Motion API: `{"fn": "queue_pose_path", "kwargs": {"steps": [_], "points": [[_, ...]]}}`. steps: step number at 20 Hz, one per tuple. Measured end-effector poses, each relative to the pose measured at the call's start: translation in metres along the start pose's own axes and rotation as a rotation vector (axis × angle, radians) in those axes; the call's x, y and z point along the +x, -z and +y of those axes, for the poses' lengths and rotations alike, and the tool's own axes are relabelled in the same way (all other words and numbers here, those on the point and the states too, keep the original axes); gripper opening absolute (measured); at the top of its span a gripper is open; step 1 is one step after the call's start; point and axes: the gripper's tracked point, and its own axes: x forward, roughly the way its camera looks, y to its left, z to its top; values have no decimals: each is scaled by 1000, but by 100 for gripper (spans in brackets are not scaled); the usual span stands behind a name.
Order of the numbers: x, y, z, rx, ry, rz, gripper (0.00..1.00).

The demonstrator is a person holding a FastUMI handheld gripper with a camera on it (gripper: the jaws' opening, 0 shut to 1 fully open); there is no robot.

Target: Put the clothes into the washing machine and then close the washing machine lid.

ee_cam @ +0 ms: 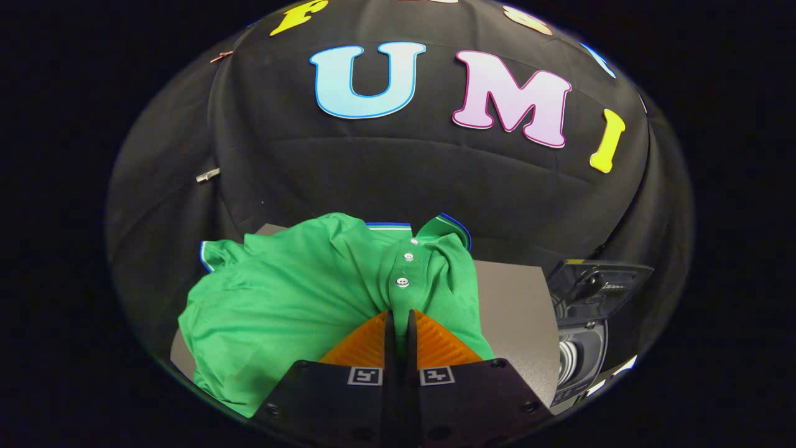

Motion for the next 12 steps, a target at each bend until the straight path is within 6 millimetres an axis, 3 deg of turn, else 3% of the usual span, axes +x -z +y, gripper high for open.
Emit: {"fn": "queue_pose_path", "kwargs": {"steps": [4,7,9,10,12], "points": [[-25,-25,-4,1,-7,-73,7],[-49,-51,-8,-93,24,-227,7],[-57,-37,2,-240,-15,-255,6],[-55,-22,-2,-313,-9,-209,5],[-61,-6,-6,-322,-34,-216,6]]}}
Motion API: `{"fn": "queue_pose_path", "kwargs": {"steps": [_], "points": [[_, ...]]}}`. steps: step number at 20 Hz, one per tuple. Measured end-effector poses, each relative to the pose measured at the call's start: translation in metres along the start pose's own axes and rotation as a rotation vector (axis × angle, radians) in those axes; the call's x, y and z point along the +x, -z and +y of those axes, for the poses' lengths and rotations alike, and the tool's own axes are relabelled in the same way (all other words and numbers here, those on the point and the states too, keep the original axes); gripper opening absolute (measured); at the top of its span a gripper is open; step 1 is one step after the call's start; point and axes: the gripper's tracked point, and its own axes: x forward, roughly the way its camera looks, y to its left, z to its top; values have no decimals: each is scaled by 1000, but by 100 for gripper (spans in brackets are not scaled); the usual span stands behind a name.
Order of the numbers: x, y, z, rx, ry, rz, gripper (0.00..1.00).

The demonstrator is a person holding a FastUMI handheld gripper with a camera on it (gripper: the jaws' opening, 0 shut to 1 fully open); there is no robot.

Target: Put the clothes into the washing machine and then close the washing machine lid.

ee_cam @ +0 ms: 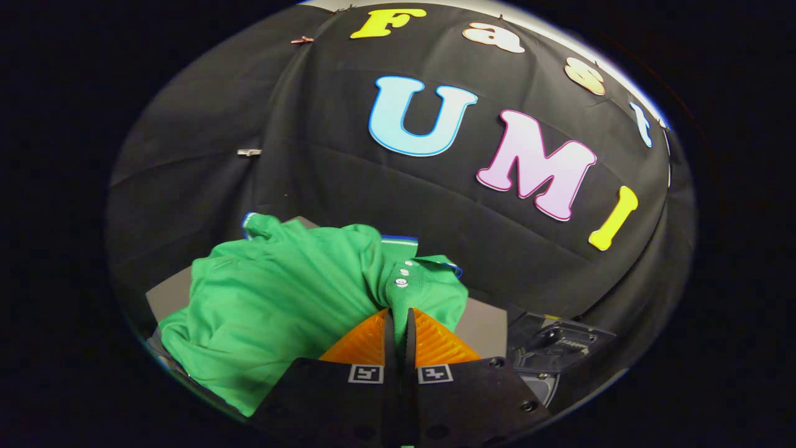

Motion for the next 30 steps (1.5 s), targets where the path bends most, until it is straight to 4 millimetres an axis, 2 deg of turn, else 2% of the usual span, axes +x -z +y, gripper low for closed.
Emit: {"fn": "queue_pose_path", "kwargs": {"steps": [2,4,6,8,11,13,15,19,22,27,30], "points": [[-8,8,2,18,-13,35,5],[-15,5,1,74,-39,31,5],[-28,-20,-6,124,-85,-26,5],[-38,-29,-16,159,-141,-50,5],[-44,-27,-55,201,-183,-66,5],[-52,-30,-91,146,-176,-125,5],[-60,-20,-115,113,-192,-147,5],[-73,0,-146,192,-278,-133,5],[-87,-2,-175,191,-278,-163,5],[-121,-4,-236,223,-214,-201,5],[-137,-1,-259,223,-189,-210,5]]}}
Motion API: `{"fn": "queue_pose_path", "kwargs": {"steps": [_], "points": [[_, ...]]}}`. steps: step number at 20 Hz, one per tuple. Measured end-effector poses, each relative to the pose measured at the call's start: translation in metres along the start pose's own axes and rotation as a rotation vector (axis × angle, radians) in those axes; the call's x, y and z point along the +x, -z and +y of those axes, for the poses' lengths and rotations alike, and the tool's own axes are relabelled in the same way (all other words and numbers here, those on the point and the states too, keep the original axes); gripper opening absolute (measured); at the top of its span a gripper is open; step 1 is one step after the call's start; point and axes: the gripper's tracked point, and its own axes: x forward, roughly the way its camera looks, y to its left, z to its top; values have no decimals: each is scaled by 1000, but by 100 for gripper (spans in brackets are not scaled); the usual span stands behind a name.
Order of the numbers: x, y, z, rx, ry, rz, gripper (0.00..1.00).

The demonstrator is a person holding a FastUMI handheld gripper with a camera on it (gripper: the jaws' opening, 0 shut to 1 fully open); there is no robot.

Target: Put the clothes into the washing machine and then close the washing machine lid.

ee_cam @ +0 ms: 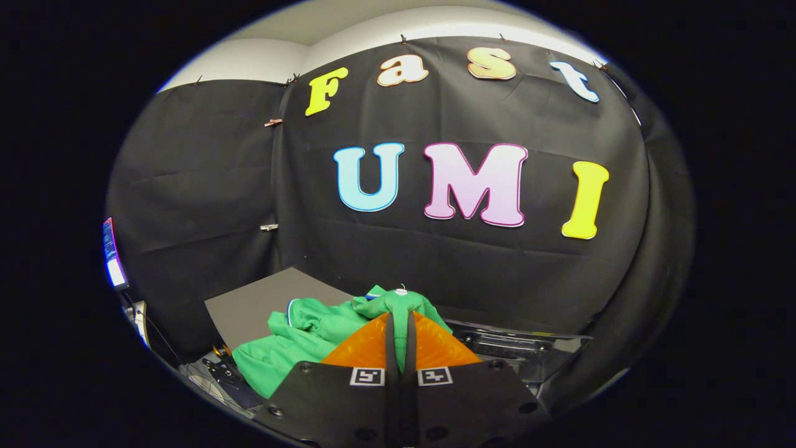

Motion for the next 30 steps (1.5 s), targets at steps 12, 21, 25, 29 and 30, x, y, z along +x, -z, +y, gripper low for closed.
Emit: {"fn": "queue_pose_path", "kwargs": {"steps": [12,21,25,29,30], "points": [[-25,1,-74,46,110,20,5],[-10,42,-105,42,153,79,5],[-1,74,-121,33,178,127,5],[8,103,-139,42,203,166,5],[12,112,-142,43,206,181,5]]}}
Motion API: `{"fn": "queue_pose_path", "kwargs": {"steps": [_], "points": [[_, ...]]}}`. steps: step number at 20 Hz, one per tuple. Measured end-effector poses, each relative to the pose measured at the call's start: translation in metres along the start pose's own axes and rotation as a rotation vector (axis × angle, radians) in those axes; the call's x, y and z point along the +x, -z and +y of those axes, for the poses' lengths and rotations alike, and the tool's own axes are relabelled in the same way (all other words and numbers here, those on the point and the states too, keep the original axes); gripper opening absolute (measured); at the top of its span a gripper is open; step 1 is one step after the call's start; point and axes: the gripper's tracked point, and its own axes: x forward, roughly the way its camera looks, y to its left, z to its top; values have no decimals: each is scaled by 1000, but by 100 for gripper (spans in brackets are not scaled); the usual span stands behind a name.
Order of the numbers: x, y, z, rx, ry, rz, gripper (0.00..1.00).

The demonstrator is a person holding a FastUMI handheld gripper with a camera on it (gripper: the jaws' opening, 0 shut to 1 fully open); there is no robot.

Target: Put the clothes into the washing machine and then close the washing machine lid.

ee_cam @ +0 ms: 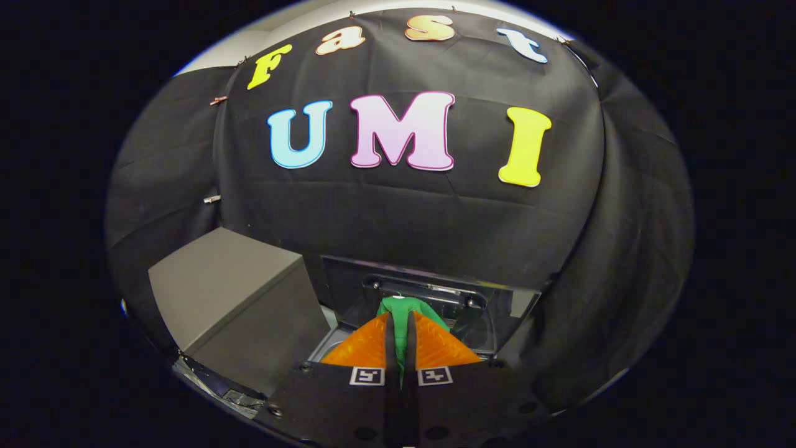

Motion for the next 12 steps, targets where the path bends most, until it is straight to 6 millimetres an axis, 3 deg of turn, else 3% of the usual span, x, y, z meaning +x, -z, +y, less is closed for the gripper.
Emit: {"fn": "queue_pose_path", "kwargs": {"steps": [4,12], "points": [[22,31,-2,5,4,51,5],[62,133,13,-18,25,216,5]]}}
